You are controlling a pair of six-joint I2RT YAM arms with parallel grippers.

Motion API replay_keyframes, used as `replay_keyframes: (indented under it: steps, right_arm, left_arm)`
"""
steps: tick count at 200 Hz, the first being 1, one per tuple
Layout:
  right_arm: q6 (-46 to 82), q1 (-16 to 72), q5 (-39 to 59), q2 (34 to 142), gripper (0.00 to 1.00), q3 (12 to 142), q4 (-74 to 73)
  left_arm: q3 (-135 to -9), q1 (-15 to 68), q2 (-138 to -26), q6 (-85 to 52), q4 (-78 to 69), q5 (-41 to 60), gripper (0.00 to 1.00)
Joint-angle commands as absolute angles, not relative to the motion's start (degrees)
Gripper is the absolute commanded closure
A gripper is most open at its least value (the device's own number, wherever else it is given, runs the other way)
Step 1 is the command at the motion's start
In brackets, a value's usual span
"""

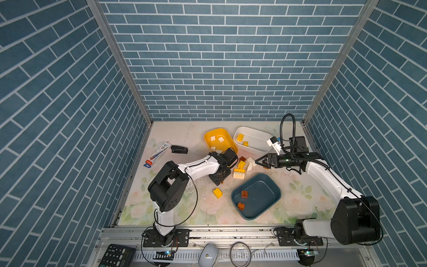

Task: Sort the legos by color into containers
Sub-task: 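Return the left gripper to the bricks and grasp another brown brick, then carry the brown brick with the left gripper and drop it into the teal tub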

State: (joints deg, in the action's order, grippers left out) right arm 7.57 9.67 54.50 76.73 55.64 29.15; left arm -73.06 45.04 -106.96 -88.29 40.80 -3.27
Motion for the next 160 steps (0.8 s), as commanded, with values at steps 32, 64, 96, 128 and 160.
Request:
replay_keyframes:
  steps: [32, 64, 96, 128, 160]
  right_arm:
    - [6.64, 9.49, 56.42, 78.05, 0.02, 55.18, 29.12]
    - [5.73, 9.41, 56.36, 78.23, 0.02, 55.54, 29.93]
    - [5.45, 9.46, 56.36, 78.4, 0.02, 55.76, 30.2]
    - [5.19, 8.99, 55.55, 77.57, 0.01, 55.81, 30.33]
    - [4.57, 8.63, 55.92, 77.52, 0.02, 56.03, 30.67]
  left_arm:
    - [-73.61, 45.09, -109.95, -89.41, 41.49, -2.7, 0.6]
    - [-74.05, 45.04, -110.09, -88.23, 42.64, -2.83, 0.79]
    - [-76.2, 44.91, -107.45, -82.59, 46.04, -5.61, 0.9]
    - [-81.44, 44.63, -104.56, -63.83, 49.98, -3.97, 0.93]
    - [-79.67, 46.06, -98.49, -46.47, 49.71, 1.08, 0.93]
